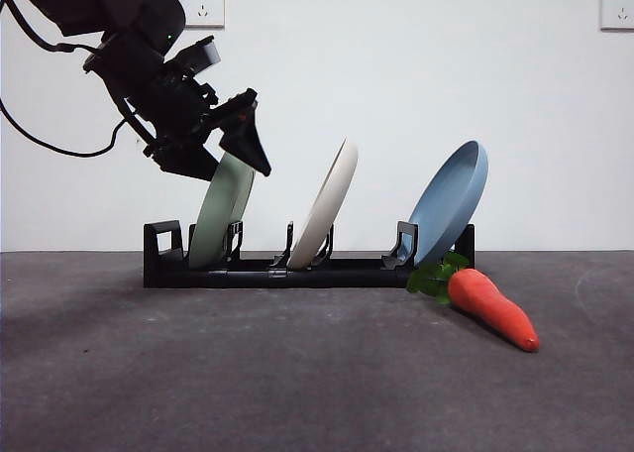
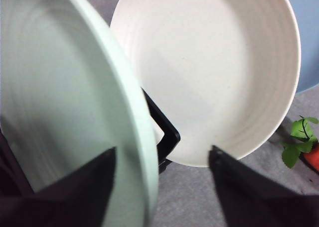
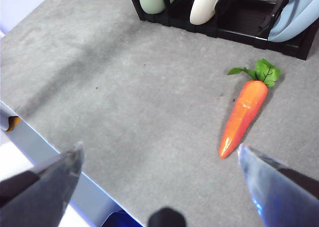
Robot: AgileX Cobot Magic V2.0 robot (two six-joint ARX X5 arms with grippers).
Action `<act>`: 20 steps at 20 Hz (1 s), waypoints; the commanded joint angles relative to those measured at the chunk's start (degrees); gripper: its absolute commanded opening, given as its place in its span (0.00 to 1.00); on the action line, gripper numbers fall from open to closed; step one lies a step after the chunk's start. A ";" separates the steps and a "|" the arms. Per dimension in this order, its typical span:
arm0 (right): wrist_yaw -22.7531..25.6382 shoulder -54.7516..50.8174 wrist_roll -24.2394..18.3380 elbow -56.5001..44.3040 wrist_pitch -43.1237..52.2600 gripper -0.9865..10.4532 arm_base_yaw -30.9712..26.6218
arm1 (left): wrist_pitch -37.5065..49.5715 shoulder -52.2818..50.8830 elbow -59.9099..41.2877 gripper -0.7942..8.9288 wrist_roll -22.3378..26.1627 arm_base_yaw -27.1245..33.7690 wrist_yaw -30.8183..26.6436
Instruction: Take the green plate from the plate rack,put the plate on the table,take the carrot from the table,put the carrot in the plate
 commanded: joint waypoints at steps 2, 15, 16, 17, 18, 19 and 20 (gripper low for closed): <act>0.00 0.02 0.15 0.22 -0.22 0.69 0.15 | -0.20 0.37 0.15 0.10 0.44 0.09 0.20; -0.04 0.02 0.11 0.22 -0.24 0.69 0.17 | -0.59 -3.41 0.17 0.07 -0.02 0.20 2.97; -0.04 0.02 0.11 0.22 -0.24 0.69 0.15 | -0.92 -4.63 0.17 0.07 -0.20 0.20 2.93; -0.07 0.02 0.11 0.22 -0.24 0.69 0.15 | -1.09 -5.55 0.17 0.07 -0.79 0.22 2.93; -0.07 0.02 0.11 0.22 -0.24 0.69 0.15 | -1.44 -6.82 0.17 0.07 -1.07 0.22 2.93; -0.09 0.02 0.11 0.22 -0.24 0.69 0.15 | -1.68 -8.00 0.17 0.07 -1.09 0.20 2.93; -0.07 0.02 0.11 0.22 -0.24 0.69 0.17 | -2.45 -9.79 0.17 0.07 -1.07 0.20 2.93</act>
